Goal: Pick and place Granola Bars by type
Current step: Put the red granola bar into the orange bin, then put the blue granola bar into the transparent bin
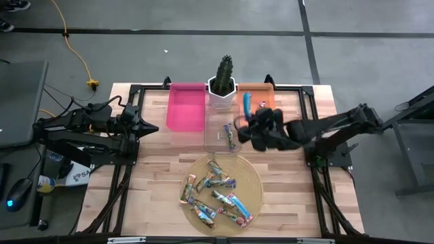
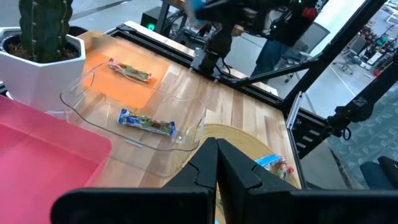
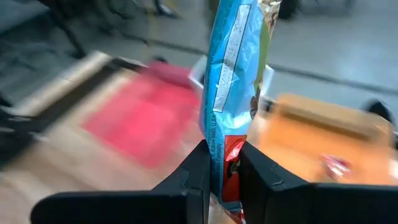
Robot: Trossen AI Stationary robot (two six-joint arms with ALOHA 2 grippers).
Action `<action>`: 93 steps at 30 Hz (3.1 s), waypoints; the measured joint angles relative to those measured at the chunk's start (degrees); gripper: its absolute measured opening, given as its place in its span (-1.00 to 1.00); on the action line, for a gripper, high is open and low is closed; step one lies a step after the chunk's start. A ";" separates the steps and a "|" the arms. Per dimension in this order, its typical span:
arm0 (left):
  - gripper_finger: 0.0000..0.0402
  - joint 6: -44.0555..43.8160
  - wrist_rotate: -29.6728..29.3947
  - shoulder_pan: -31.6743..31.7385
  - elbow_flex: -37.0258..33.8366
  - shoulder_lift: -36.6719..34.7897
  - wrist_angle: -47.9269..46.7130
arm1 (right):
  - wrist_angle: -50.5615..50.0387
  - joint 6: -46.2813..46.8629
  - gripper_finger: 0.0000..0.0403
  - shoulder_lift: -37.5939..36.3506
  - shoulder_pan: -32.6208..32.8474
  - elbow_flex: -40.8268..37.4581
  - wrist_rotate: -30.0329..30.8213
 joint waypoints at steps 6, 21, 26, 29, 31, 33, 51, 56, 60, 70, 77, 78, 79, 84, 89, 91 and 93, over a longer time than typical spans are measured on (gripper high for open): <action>-1.00 0.00 0.02 0.00 0.00 0.02 0.00 | -11.85 2.54 -0.78 -0.25 -10.55 0.00 -10.32; -1.00 0.00 0.04 -0.01 0.00 0.01 -0.04 | -16.31 -13.33 -0.78 2.46 -31.97 -0.03 -27.05; -1.00 0.00 0.04 -0.01 0.00 0.00 -0.07 | -12.78 -19.12 -0.78 6.01 -36.32 -0.04 -32.77; -1.00 0.00 0.04 -0.02 0.00 0.00 -0.07 | -11.32 -21.33 -0.78 8.74 -37.81 -0.04 -34.88; -1.00 0.00 0.04 -0.01 0.00 0.01 -0.13 | -10.64 -22.06 -0.78 10.57 -38.62 -0.04 -36.17; -1.00 0.00 0.04 -0.01 0.00 0.00 -0.11 | -9.37 -22.67 -0.78 12.34 -39.21 -0.07 -37.52; -1.00 -1.49 0.24 0.00 0.00 0.02 -0.09 | -5.88 -19.96 -0.78 21.52 -39.54 -0.07 -43.97; -1.00 -1.59 0.35 -0.01 0.00 0.02 -0.09 | -7.17 -19.78 -0.78 21.52 -39.82 -0.07 -43.81; -1.00 -1.66 0.70 0.00 0.00 0.02 -0.09 | -7.34 -19.82 -0.78 21.52 -39.82 -0.07 -43.24; -1.00 -1.79 1.86 0.00 0.00 0.01 -0.02 | -8.37 -21.37 -0.78 21.52 -39.87 -0.07 -41.67; -1.00 -1.86 1.86 0.00 0.00 0.02 -0.02 | -8.55 -21.92 -0.74 21.52 -39.85 -0.07 -41.93; -1.00 -1.86 1.86 0.00 0.00 0.01 -0.02 | -8.68 -21.92 -0.72 21.52 -39.85 -0.07 -42.22; -1.00 -1.86 1.86 -0.02 0.00 0.01 -0.02 | -8.79 -21.92 -0.68 21.52 -39.85 -0.07 -42.47; -1.00 -1.84 1.86 0.00 0.00 0.00 -0.02 | -9.14 -21.91 -0.52 21.52 -39.85 -0.07 -42.74; -1.00 -1.82 1.86 -0.02 0.00 0.02 0.04 | -9.25 -22.49 -0.41 21.50 -39.85 -0.07 -42.74; -1.00 -1.81 1.86 0.00 0.00 0.02 0.04 | -9.42 -23.52 -0.40 20.94 -39.85 -0.07 -42.72; -1.00 -1.81 1.85 -0.02 0.00 0.02 0.04 | -9.47 -24.39 -0.40 19.42 -39.81 -0.07 -42.19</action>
